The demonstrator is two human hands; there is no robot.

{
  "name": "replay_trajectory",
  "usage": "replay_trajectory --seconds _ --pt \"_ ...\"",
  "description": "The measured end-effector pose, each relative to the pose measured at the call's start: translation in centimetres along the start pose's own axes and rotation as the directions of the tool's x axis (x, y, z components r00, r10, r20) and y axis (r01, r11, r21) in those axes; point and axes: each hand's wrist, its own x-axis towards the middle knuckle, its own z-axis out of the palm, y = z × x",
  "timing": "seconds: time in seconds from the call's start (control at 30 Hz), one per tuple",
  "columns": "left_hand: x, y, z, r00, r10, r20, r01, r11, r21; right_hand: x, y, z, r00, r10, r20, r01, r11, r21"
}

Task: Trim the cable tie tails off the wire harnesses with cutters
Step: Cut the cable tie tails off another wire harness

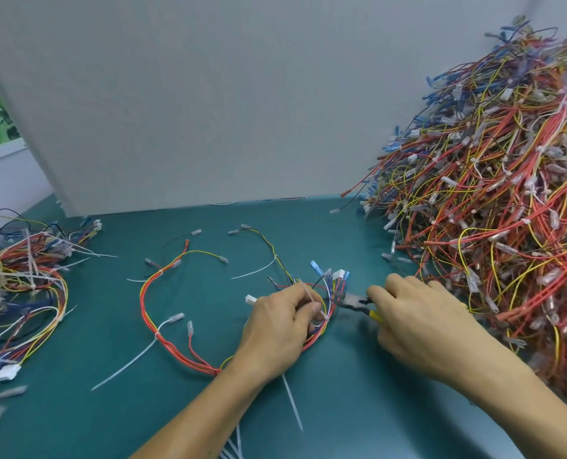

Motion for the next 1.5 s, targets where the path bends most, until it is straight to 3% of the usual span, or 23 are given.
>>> replay_trajectory --seconds 0.27,0.87,1.5 --pt "0.0 0.0 0.1 1.000 0.010 0.001 -0.010 1.000 0.024 -0.1 0.4 -1.3 0.993 -0.070 0.095 0.068 0.997 0.028" --pt "0.0 -0.2 0.2 0.999 0.049 0.000 -0.049 0.997 0.056 -0.4 0.5 -1.3 0.991 -0.102 0.092 0.083 0.977 0.194" --pt "-0.1 -0.2 0.3 0.995 0.101 0.007 -0.101 0.985 0.141 -0.1 0.6 -1.2 0.976 -0.129 0.177 0.115 0.990 0.086"
